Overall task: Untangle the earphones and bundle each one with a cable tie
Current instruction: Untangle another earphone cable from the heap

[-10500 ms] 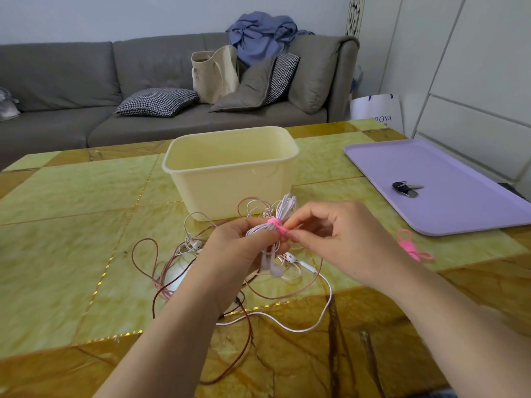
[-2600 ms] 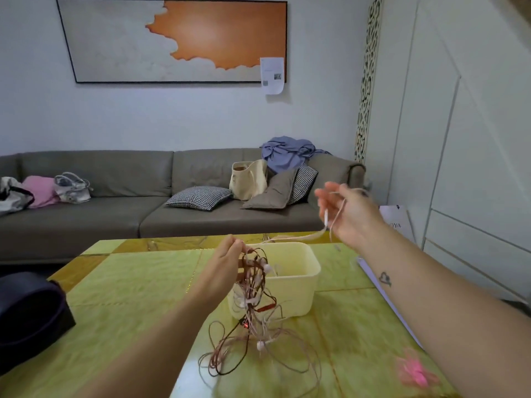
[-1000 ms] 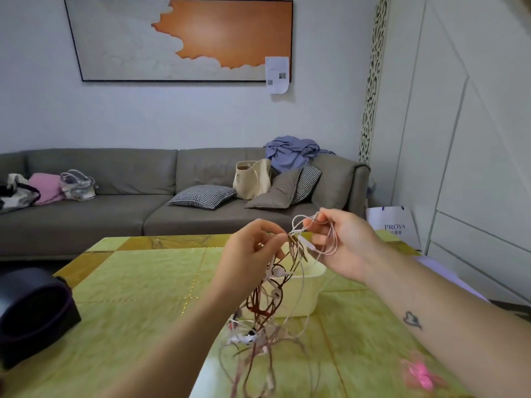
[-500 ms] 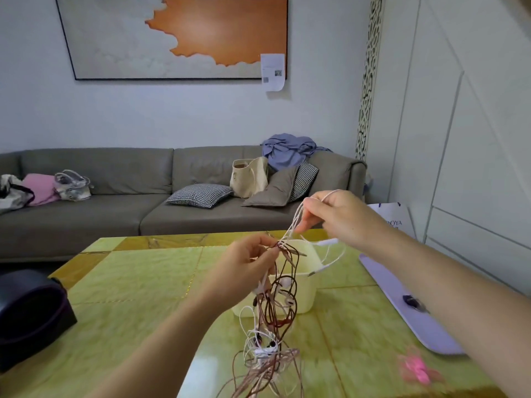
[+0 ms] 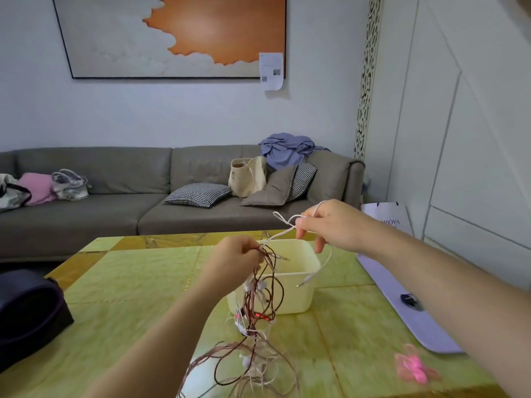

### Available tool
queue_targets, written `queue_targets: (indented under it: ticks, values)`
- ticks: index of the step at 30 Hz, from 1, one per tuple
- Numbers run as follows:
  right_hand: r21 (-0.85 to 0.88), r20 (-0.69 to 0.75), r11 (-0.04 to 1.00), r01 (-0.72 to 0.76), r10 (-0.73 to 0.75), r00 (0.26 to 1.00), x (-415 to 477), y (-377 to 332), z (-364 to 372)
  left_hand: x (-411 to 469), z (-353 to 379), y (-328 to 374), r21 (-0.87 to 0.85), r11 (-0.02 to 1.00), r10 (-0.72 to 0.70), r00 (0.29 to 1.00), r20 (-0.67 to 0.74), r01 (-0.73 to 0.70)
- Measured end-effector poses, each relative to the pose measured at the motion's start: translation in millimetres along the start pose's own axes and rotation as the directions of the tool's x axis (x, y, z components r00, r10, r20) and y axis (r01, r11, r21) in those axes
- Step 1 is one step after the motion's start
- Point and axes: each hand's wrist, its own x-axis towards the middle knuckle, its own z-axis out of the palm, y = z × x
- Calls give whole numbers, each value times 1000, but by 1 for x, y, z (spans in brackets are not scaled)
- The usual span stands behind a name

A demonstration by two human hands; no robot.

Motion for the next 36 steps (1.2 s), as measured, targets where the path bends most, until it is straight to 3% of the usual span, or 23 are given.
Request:
queue_targets:
  ticks: [2, 3, 5, 7, 9, 12, 16, 20, 24, 29, 32, 34, 36]
  values:
    - [274, 33, 958, -89, 84, 996, 0, 10, 8, -3, -2, -1, -354, 924, -116, 987, 108, 147]
    - [427, 70, 894, -135, 116, 991, 0, 13, 13, -4, -4, -3, -449, 875, -124, 980, 159, 183]
    - [652, 162, 727, -215, 143, 976, -3, 14, 25, -7, -7, -4, -522, 830, -89, 971, 223, 196]
    - [727, 216, 639, -249, 131, 968, -6, 13, 35, -9, -10, -3, -551, 812, -56, 965, 255, 193]
    - [684, 206, 695, -224, 110, 972, -7, 11, 42, -9, -11, -1, -554, 809, -57, 965, 256, 195]
    - [479, 101, 874, -89, 46, 994, -6, 6, 49, -9, -10, 0, -474, 862, -79, 972, 221, 178]
    - [414, -36, 908, 67, -57, 998, -4, 2, 49, -9, -3, 2, -382, 918, -78, 993, 83, 104]
    - [317, -129, 941, 116, -79, 989, -5, 4, 50, -11, 2, 2, -309, 951, -30, 999, -23, 22]
    - [293, -196, 950, 106, -49, 979, -3, 5, 54, -12, 3, 2, -273, 962, 1, 1000, 26, 6]
    - [471, -364, 880, 62, 130, 922, 3, 13, 51, -15, -1, -8, -44, 999, -5, 989, 148, 11]
    - [496, -367, 867, 56, 151, 918, 2, 15, 55, -14, -2, -12, 59, 998, -39, 991, 125, 32]
    - [508, -443, 859, 59, 203, 873, 6, 19, 53, -13, -5, -17, 107, 993, -55, 997, 60, 48]
    - [576, -485, 815, 56, 286, 826, 10, 26, 46, -11, -6, -23, 18, 996, -92, 996, -4, 92]
